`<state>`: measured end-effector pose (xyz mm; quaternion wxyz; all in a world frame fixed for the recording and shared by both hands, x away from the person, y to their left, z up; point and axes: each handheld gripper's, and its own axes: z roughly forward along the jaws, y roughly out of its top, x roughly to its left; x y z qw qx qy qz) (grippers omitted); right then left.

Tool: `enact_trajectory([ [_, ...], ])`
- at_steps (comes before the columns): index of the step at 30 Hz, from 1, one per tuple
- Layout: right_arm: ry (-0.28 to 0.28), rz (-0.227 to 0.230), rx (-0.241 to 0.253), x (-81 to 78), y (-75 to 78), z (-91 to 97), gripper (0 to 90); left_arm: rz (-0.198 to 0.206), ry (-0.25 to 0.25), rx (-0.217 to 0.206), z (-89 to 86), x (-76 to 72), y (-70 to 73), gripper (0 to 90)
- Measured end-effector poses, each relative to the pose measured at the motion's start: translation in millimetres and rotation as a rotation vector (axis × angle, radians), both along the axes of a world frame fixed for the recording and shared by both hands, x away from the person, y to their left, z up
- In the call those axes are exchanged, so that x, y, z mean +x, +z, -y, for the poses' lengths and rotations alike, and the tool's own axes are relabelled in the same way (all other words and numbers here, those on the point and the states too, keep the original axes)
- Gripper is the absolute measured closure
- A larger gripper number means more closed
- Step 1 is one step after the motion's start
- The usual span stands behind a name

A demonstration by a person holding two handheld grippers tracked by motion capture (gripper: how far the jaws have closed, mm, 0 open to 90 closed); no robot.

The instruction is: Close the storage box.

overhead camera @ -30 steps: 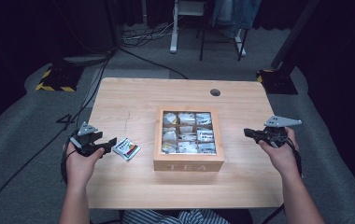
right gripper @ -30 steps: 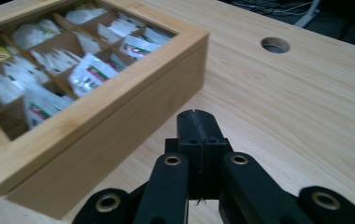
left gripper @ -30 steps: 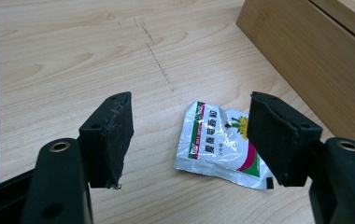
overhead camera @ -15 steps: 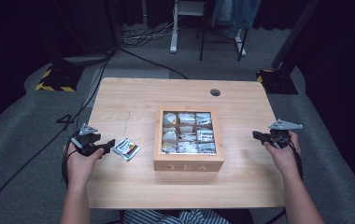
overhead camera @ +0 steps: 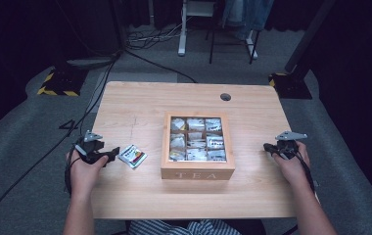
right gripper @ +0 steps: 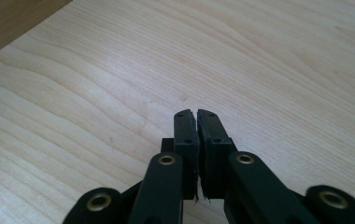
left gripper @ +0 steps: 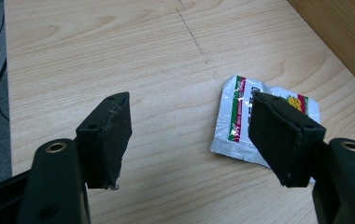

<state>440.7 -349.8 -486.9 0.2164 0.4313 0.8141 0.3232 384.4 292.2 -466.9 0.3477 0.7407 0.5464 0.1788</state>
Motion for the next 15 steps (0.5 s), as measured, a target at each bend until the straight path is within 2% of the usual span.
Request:
enact_trajectory([
  [5,0.008,-0.016,-0.007,1.0,-4.9,-3.3,83.8,0.004,-0.002,-0.007,0.5,0.2,0.3,30.9],
  [15,-0.019,-0.031,0.070,2.9,-8.2,-1.3,65.7,0.005,-0.007,-0.016,0.8,0.6,0.3,30.8],
])
